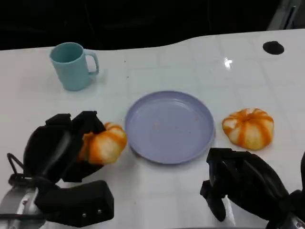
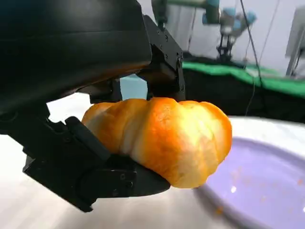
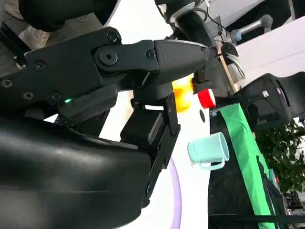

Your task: Grasp the bread from the table and place it into the plate.

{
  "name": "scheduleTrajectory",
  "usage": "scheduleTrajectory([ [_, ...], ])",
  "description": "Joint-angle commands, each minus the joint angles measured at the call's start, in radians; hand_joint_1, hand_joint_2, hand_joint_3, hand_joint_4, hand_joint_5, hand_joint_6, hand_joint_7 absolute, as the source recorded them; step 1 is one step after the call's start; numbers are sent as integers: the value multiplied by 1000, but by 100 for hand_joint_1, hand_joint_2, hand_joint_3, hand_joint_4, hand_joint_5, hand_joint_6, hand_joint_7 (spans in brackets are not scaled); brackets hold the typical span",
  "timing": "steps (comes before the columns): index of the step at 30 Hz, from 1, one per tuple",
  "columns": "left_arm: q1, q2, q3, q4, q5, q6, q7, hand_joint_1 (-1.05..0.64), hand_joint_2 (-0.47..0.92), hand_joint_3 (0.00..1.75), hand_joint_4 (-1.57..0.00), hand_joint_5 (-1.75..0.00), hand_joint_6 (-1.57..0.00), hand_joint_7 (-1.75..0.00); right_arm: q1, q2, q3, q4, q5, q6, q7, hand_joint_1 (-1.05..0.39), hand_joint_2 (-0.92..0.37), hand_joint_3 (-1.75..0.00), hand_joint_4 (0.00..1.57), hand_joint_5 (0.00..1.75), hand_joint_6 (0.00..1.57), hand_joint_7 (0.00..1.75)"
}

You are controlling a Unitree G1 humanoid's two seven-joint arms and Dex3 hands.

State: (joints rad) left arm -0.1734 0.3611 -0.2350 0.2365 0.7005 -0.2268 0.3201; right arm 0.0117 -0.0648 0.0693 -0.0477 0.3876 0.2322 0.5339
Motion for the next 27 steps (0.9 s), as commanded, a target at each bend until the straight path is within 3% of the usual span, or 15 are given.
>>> scheduleTrajectory([
  [1,-9,-48,30,-13,-44,-8,53,-11,40,121,-84,-175,-71,-165,0,-6,-13,8,10,0,2,-92,-92,-34,128,164,109,154],
  [15,-236,-99,-39,133,-58,-86,-14,-8,35,133,-92,-175,-75,-175,9,-9,-8,1,4,0,2,-93,-92,-36,128,164,109,156],
  [20,-346,-140,-90,269,-41,-118,-8,-10,29,145,-95,-175,-76,-175,14,-9,-10,-4,8,0,5,-92,-92,-36,128,163,109,156],
  [27,-458,-192,-133,447,-45,-145,1,-13,28,146,-97,-175,-77,-175,24,-8,-13,-18,19,15,2,-91,-92,-35,127,163,109,156],
])
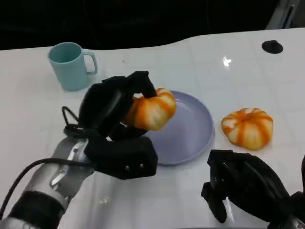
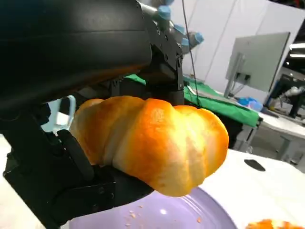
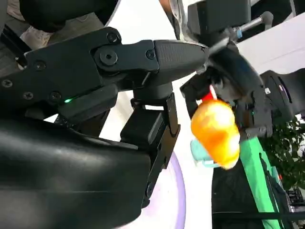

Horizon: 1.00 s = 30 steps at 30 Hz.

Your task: Grasp the bread from the table and place it into the plate.

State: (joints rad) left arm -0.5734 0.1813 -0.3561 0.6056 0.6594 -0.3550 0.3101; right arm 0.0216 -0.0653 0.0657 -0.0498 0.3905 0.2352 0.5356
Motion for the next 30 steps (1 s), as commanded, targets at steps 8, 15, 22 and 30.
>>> scheduleTrajectory([
  [8,-192,-74,-65,299,8,2,1,-20,40,132,-96,-175,-79,-163,28,-9,-2,-39,6,15,-7,-91,-92,-36,128,162,108,156],
  [15,-221,-66,-112,333,21,69,-106,-40,84,33,-56,-101,-68,-17,37,-5,1,-57,12,23,-14,-92,-92,-36,129,161,109,155],
  [22,-187,-5,-171,210,64,146,-273,-82,92,40,-4,-44,-18,0,35,-11,-4,-53,22,14,0,-91,-92,-36,128,161,108,155],
  [30,-111,58,-166,31,61,193,-385,-91,92,50,0,-29,-16,0,34,-9,-6,-53,27,18,-1,-92,-92,-33,129,161,110,154],
])
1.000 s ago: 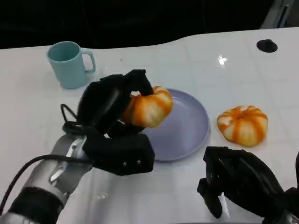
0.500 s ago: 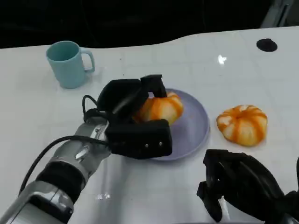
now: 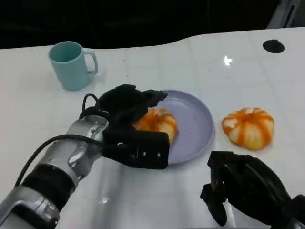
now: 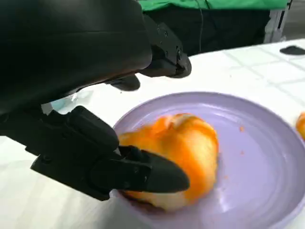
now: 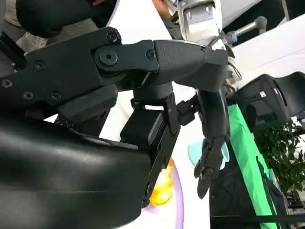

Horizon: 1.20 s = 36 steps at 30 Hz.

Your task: Grasp the bread from the table and place it into the plate.

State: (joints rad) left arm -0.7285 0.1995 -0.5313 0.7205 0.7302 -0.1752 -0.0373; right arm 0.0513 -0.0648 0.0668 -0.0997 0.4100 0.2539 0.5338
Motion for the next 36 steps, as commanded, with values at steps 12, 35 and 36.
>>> scheduleTrajectory([
  [12,284,110,161,-405,-215,-43,-104,-77,92,42,-10,-43,-26,-5,4,-10,-7,-7,10,8,1,-91,-92,-33,129,161,110,154],
  [35,871,-104,407,-893,-1050,64,-287,-63,92,35,-66,-175,-52,-165,-10,-14,-5,5,-1,8,3,-92,-92,-35,129,161,110,155],
  [36,887,-105,408,-902,-1061,69,-294,-62,92,35,-67,-175,-53,-167,-12,-13,-5,6,0,9,2,-92,-92,-35,129,161,110,154],
])
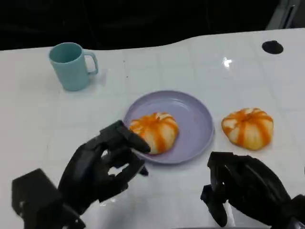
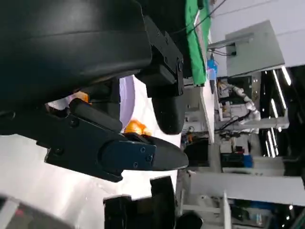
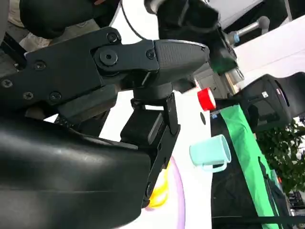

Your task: Grasp the bread from the table and place it into the plate.

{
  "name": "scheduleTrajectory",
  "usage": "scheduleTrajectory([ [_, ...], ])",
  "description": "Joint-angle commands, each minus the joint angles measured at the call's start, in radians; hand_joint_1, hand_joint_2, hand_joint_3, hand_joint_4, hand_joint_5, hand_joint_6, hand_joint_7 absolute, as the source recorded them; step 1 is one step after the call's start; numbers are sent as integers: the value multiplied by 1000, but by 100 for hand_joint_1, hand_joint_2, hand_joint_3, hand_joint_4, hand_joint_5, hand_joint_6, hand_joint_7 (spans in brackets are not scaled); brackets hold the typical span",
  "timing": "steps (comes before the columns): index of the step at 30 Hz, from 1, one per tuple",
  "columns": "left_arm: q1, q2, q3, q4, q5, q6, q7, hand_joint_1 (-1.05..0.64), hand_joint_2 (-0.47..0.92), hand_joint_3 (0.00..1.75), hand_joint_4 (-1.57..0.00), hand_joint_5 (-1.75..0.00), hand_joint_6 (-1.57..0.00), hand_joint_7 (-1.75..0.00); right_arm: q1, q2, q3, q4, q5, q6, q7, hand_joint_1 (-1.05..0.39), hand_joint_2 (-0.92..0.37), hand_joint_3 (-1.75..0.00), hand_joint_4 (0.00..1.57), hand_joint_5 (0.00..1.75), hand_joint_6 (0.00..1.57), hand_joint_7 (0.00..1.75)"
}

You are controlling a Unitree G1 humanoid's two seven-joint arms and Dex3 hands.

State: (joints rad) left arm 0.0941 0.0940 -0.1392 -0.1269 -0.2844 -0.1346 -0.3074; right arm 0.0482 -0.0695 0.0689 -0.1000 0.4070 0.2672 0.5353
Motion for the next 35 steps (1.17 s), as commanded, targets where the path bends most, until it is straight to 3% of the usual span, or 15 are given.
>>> scheduleTrajectory([
  [1,79,2,18,-61,-61,39,-35,-62,92,36,-69,-175,-53,-169,-10,-8,-8,8,5,-2,0,-92,-92,-35,129,161,110,154],
  [10,121,-19,33,-41,-156,165,-75,-63,92,35,-88,-175,-65,-175,-29,-14,-17,36,0,-11,6,-92,-92,-34,129,162,110,155],
  [24,63,-34,69,97,-166,181,-178,-61,92,27,-91,-175,-67,-175,-41,-7,-15,57,-8,-23,5,-93,-92,-35,129,163,110,156],
  [35,45,-27,86,105,-171,206,-219,-60,92,25,-90,-175,-67,-175,-51,-4,-12,78,-11,-40,9,-93,-92,-34,129,163,110,156],
])
